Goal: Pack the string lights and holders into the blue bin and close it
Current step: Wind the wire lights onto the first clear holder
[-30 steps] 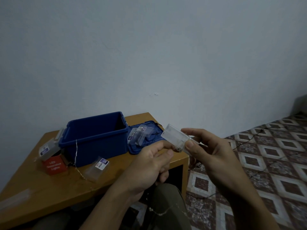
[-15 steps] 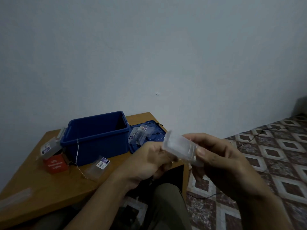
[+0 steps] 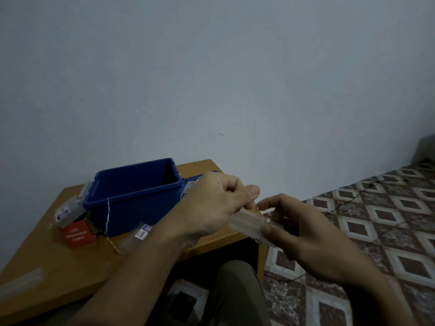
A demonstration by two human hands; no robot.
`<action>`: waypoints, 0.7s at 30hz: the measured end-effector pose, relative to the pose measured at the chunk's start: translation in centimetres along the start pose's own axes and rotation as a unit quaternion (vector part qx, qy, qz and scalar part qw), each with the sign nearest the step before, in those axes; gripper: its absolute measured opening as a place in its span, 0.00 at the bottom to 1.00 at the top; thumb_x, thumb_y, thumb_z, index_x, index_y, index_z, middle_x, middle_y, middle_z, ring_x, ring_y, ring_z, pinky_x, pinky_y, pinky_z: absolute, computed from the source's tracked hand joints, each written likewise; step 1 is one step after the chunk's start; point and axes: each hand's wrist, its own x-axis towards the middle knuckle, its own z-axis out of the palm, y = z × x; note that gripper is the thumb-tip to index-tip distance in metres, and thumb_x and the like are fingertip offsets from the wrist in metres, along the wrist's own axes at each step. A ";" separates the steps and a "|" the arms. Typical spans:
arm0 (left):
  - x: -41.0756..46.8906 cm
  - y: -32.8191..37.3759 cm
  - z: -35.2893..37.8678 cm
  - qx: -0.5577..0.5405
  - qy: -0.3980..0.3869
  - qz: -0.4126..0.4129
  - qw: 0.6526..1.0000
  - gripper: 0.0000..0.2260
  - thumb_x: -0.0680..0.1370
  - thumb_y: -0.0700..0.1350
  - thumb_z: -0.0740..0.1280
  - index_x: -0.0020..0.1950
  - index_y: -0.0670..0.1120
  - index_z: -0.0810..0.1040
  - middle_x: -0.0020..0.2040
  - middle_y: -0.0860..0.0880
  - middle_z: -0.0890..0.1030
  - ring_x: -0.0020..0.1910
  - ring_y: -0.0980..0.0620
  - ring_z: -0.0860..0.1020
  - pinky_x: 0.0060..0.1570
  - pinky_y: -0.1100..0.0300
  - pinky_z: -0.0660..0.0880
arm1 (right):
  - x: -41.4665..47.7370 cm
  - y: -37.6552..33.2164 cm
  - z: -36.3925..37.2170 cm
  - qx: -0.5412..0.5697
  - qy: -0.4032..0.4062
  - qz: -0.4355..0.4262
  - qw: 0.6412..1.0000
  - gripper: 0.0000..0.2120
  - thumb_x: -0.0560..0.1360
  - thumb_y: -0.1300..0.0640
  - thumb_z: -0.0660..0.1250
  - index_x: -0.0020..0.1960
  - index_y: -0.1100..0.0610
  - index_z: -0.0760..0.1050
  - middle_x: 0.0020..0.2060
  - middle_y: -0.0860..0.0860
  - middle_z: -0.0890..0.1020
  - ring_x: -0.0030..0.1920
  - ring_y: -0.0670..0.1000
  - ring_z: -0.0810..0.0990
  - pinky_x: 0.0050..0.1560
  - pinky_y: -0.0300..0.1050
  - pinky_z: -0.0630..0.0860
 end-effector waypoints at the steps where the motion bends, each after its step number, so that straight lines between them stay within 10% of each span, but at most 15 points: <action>1: -0.3 -0.1 0.1 -0.011 0.014 0.005 1.000 0.15 0.80 0.50 0.67 0.41 0.39 0.82 0.23 0.57 0.70 0.21 0.61 0.66 0.25 0.73 0.64 | 0.1 0.1 0.1 -0.014 0.025 -0.006 1.000 0.11 0.78 0.52 0.68 0.60 0.43 0.74 0.39 0.48 0.79 0.33 0.45 0.78 0.35 0.43 0.74; 9: -3.2 -1.1 2.5 -0.147 0.063 -0.027 0.987 0.09 0.80 0.47 0.67 0.46 0.43 0.83 0.29 0.50 0.70 0.24 0.57 0.63 0.24 0.66 0.61 | 0.4 -0.3 1.0 0.068 0.185 -0.072 0.978 0.13 0.77 0.54 0.67 0.60 0.44 0.77 0.37 0.51 0.78 0.35 0.52 0.79 0.37 0.60 0.78; 21: -3.2 -1.9 1.9 -0.137 0.094 -0.025 0.986 0.08 0.83 0.45 0.63 0.54 0.47 0.82 0.26 0.55 0.68 0.23 0.59 0.62 0.25 0.65 0.61 | 0.8 -1.2 2.3 0.245 0.131 -0.091 0.956 0.14 0.76 0.57 0.68 0.60 0.47 0.80 0.36 0.59 0.76 0.32 0.57 0.80 0.36 0.47 0.79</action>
